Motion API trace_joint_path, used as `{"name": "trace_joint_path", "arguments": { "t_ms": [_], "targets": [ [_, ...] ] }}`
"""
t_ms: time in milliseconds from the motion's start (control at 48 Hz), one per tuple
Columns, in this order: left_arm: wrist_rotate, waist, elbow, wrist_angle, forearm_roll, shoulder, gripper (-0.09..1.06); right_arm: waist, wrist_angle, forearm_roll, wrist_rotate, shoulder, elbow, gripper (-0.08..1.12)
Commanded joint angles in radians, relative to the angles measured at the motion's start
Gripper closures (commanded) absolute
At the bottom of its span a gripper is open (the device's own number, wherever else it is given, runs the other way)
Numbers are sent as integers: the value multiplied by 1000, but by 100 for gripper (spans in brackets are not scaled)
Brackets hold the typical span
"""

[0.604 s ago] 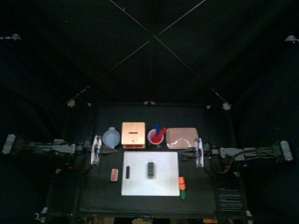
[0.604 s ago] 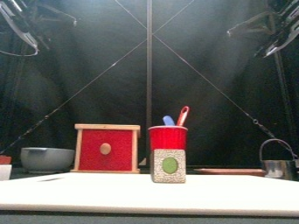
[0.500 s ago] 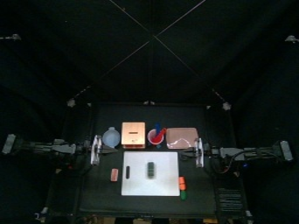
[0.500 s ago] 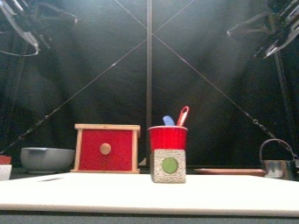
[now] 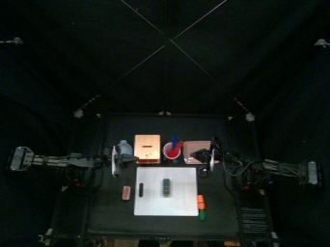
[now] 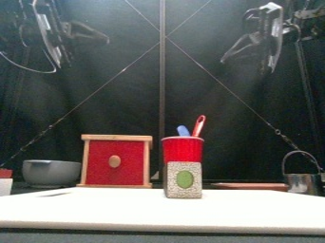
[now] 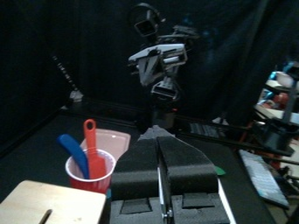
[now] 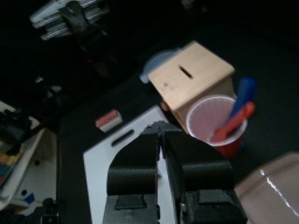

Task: Cut the sushi into 4 pieces with the knife
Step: Pick up the knife at its handle with right hand

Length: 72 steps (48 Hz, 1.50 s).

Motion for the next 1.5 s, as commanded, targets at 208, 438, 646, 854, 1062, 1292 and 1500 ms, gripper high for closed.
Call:
{"name": "trace_joint_path", "arguments": {
  "t_ms": [208,438,646,854,1062,1292,1500],
  "targets": [
    [0,80,-9,-8,-9,25,96,-282,331,12,-18,160,-282,53],
    [0,101,21,-5,-46,26,96,-334,512,41,-32,328,-428,22],
    [2,120,35,3,-58,26,96,-379,676,144,-152,508,-543,18],
    [0,123,49,14,-58,25,96,-440,818,255,-276,623,-626,18],
    [0,123,57,14,-60,25,96,-454,966,285,-324,747,-715,18],
    [-2,124,61,14,-60,26,96,-437,1075,276,-324,845,-796,18],
    [-2,123,67,14,-60,25,96,-402,1104,267,-322,900,-831,18]
  ]
}}
